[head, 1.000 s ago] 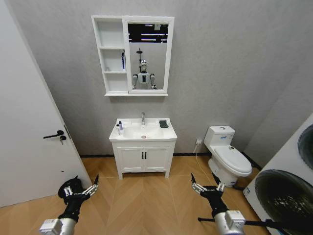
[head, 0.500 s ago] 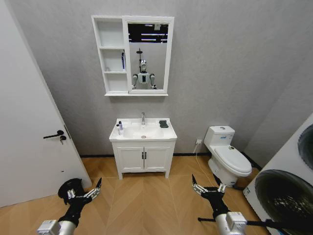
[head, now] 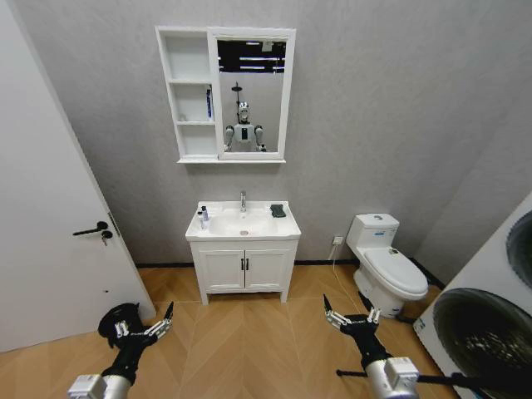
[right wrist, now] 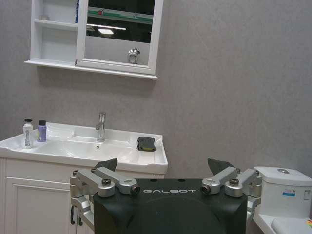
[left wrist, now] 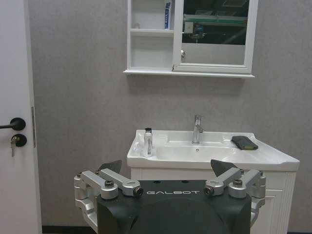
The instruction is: Move facial cleanser and shampoo from washbasin to cabinet, then wipe washbasin with towel.
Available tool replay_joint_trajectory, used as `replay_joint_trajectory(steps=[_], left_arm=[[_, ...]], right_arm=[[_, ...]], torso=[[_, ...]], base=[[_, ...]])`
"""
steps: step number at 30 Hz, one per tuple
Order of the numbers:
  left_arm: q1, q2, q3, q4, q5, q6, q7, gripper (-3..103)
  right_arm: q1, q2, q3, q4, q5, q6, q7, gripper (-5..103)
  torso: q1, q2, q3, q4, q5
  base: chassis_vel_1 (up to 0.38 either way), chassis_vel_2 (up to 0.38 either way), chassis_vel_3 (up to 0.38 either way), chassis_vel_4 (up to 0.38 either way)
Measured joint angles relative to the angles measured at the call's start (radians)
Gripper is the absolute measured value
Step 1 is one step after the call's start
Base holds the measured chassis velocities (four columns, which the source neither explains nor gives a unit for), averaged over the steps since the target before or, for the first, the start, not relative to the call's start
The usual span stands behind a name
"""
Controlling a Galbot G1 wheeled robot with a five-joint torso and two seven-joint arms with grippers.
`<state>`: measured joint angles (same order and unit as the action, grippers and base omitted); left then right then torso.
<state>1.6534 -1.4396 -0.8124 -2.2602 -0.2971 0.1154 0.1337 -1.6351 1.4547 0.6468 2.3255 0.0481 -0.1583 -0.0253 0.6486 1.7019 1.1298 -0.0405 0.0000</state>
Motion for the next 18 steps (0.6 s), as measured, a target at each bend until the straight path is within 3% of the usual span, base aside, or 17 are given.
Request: replay_joint_trajectory(steps=[9, 18], left_arm=[[-0.006, 0.0, -0.01, -0.005, 0.005, -0.001, 0.0, 100], [-0.002, -0.008, -0.037, -0.013, -0.005, -0.016, -0.009, 100]], right_arm=[[0.003, -0.003, 0.002, -0.01, 0.001, 0.006, -0.006, 100], [-0.007, -0.002, 0.004, -0.014, 0.001, 0.019, -0.012, 100]], torso=[[0.0, 0.0, 0.0, 0.0, 0.0], [0.001, 0.0, 0.0, 0.0, -0.0001]], base=[[-0.146, 0.144, 0.14, -0.156], [-0.248, 0.259, 0.257, -0.253]])
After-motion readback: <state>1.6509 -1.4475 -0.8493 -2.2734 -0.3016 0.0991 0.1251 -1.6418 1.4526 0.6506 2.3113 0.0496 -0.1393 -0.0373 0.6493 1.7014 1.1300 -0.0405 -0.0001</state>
